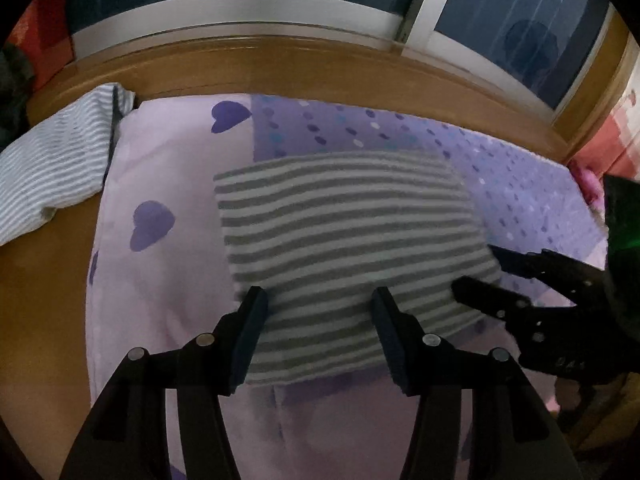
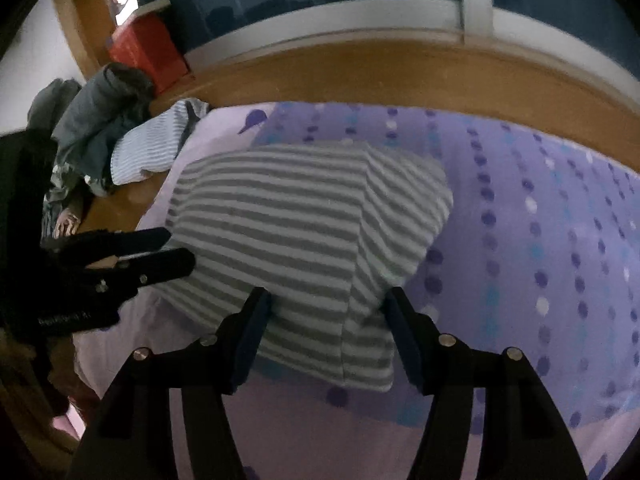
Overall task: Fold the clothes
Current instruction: 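Smooth the folded striped bundle flat with both open grippers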
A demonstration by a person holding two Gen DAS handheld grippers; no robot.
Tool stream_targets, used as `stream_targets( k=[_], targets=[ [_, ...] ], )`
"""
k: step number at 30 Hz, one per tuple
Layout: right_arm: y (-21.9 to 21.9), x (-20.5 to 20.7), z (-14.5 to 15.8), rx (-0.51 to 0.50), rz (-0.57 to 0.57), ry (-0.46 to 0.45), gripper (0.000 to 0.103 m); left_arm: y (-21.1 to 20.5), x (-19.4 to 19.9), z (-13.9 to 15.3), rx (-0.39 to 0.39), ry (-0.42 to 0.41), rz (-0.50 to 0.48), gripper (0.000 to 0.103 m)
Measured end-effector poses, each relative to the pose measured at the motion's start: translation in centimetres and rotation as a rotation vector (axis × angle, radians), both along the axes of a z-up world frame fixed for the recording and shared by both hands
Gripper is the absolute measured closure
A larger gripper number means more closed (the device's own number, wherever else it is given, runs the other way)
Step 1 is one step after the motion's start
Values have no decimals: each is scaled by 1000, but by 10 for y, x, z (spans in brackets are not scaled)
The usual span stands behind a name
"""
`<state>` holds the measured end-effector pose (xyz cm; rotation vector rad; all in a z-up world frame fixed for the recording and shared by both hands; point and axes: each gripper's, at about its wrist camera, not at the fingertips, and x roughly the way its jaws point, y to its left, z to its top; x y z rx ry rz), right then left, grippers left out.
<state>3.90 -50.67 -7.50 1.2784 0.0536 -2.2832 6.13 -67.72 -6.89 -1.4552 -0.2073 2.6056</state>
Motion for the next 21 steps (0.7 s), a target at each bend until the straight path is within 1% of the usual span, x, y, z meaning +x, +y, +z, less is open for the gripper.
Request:
stream_targets(
  k=[3, 7, 9, 12, 15, 19, 21],
  targets=[
    [1, 9, 8, 49, -11, 19, 42, 1, 14, 6, -45, 4, -1, 48],
    [5, 26, 15, 86, -7, 32, 42, -2, 34, 5, -47, -26, 13, 48],
    [6, 34, 17, 107, 6, 46, 40, -2, 42, 2, -45, -41, 17, 48],
    [4, 43, 20, 120, 21, 62, 35, 3, 49, 0, -62, -58, 7, 48],
    [3, 51, 26, 132, 23, 84, 29, 7, 56, 2, -74, -57, -1, 48],
    [-2, 63, 32, 159, 38, 113, 28, 10, 63, 6, -66, -62, -3, 48],
    [-5, 68, 34, 176, 53, 113, 28, 11, 66, 9, -38, -61, -4, 46]
  ],
)
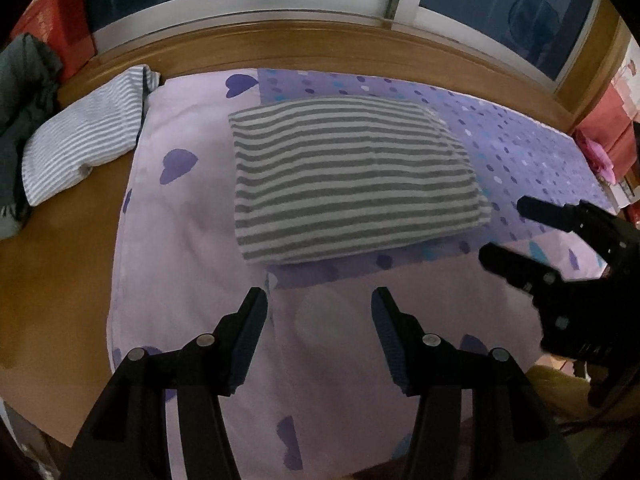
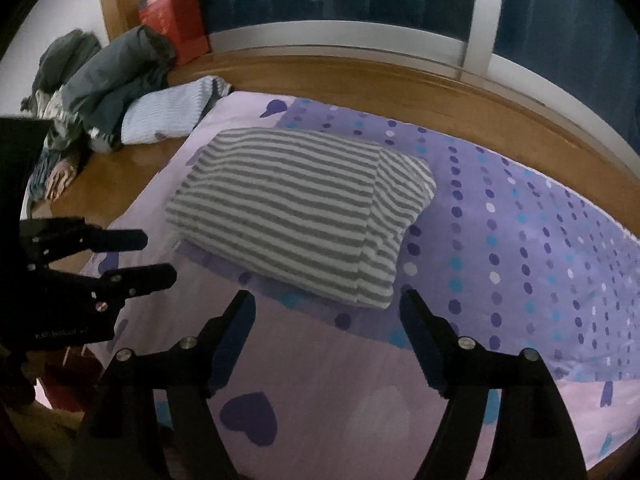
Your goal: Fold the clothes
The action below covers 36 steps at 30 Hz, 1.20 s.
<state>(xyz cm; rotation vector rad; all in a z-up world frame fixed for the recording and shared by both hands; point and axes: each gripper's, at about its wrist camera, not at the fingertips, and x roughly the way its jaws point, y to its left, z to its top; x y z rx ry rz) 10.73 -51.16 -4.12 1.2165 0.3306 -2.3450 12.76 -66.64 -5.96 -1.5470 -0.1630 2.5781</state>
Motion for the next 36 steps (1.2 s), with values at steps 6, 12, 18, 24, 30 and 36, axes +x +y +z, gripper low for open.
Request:
stream_targets(
  k=[6, 12, 18, 24, 30, 36],
  targets=[
    [1, 11, 6, 47, -11, -34, 28, 8, 13, 2, 20, -22, 6, 30],
    [10, 11, 4, 42, -54, -64, 28, 5, 12, -5, -1, -67, 39, 30],
    [11, 11, -5, 55, -67, -88, 27, -2, 10, -13, 20, -103, 66, 30],
    [11, 9, -7, 54, -80, -95, 27, -1, 7, -14, -3, -109, 55, 30],
    [8, 7, -7, 55, -72, -87, 27, 0, 3, -12, -22, -102, 38, 30],
    [4, 6, -7, 60, -61, -80, 27, 0, 1, -10, -29, -93, 37, 29]
  ],
)
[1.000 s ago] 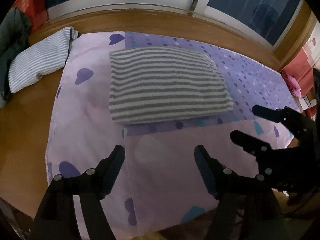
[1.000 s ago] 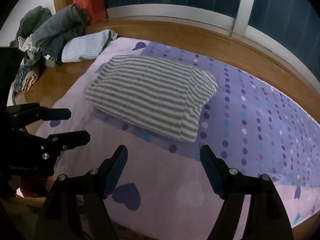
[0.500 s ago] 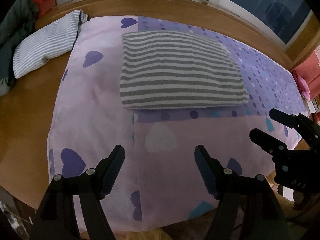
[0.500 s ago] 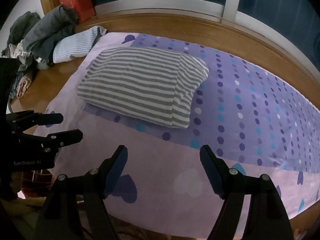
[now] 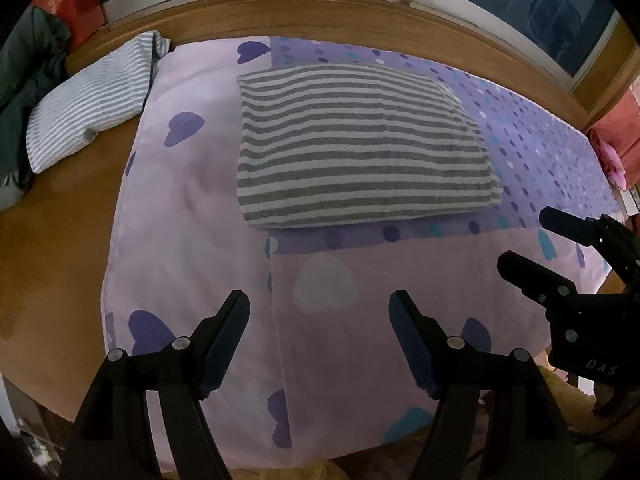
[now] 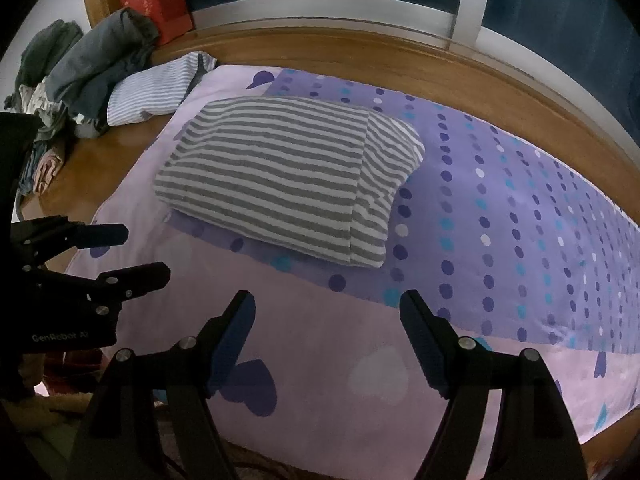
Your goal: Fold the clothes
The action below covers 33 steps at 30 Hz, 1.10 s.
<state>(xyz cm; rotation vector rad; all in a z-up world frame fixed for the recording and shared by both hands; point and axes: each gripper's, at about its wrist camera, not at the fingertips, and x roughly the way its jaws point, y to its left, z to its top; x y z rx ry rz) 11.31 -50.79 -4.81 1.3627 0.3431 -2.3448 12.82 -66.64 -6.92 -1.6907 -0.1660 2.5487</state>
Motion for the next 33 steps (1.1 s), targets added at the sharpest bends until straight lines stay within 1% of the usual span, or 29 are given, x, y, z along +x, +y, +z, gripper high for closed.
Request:
stream_targets(
  k=[4, 8, 13, 19, 23, 33],
  targets=[
    [0, -2, 0, -4, 1, 9, 27, 3, -2, 3, -16, 14, -10, 29],
    [2, -4, 0, -7, -7, 15, 27, 6, -5, 5, -12, 24, -23, 29],
    [11, -4, 9, -49, -29, 47, 27, 14, -5, 13, -26, 62, -47, 29],
    [16, -8, 10, -56, -43, 45, 27, 21, -7, 20, -46, 108, -67, 29],
    [19, -9, 12, -70, -45, 62, 27, 23, -9, 26, -53, 148, -72, 29],
    [23, -10, 17, -81, -37, 87, 27, 29, -11, 28, -71, 175, -84, 29]
  ],
)
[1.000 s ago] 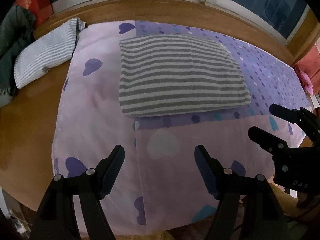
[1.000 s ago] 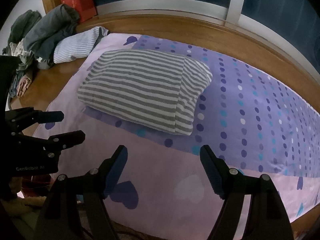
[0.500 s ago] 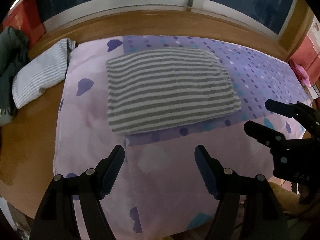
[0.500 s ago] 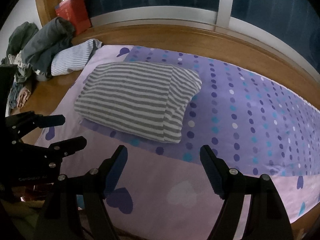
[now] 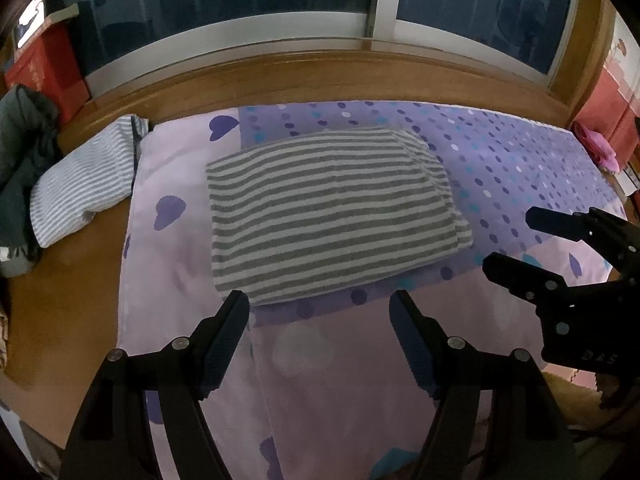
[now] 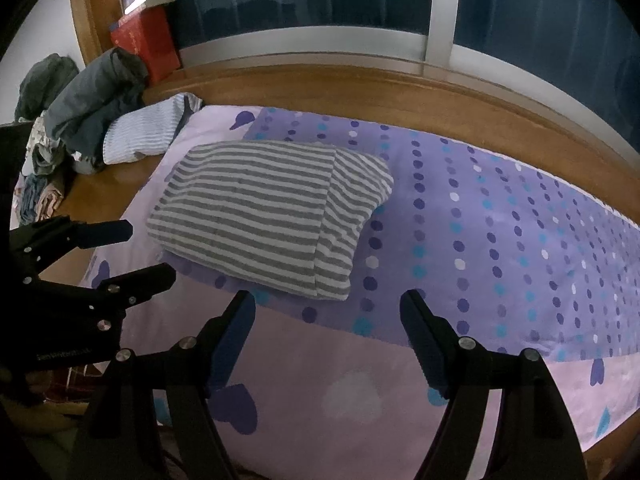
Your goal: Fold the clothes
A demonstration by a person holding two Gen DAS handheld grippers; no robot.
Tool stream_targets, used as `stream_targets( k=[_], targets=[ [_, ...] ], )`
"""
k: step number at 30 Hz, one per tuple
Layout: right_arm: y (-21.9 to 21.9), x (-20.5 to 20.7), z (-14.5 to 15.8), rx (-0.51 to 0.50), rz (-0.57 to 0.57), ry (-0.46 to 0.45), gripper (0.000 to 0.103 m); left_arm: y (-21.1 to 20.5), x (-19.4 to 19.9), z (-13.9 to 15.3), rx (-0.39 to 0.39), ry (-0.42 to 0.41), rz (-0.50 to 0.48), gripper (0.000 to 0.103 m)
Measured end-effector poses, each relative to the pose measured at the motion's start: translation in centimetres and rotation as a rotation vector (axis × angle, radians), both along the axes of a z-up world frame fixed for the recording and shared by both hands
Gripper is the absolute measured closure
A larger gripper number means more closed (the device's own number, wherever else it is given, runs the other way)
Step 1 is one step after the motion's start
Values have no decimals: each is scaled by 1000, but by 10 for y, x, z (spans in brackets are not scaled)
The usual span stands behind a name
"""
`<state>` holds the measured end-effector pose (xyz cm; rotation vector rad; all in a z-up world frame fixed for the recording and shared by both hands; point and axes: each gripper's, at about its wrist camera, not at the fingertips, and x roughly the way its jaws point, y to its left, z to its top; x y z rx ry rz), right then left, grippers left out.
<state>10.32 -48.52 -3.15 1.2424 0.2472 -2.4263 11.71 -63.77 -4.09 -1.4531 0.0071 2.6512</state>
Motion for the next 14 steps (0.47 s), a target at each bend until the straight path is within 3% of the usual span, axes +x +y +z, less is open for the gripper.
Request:
stream_targets(
  k=[14],
  targets=[
    [-3, 0, 1, 7, 9, 9, 27, 1, 4, 2, -1, 12, -4, 29]
  ],
)
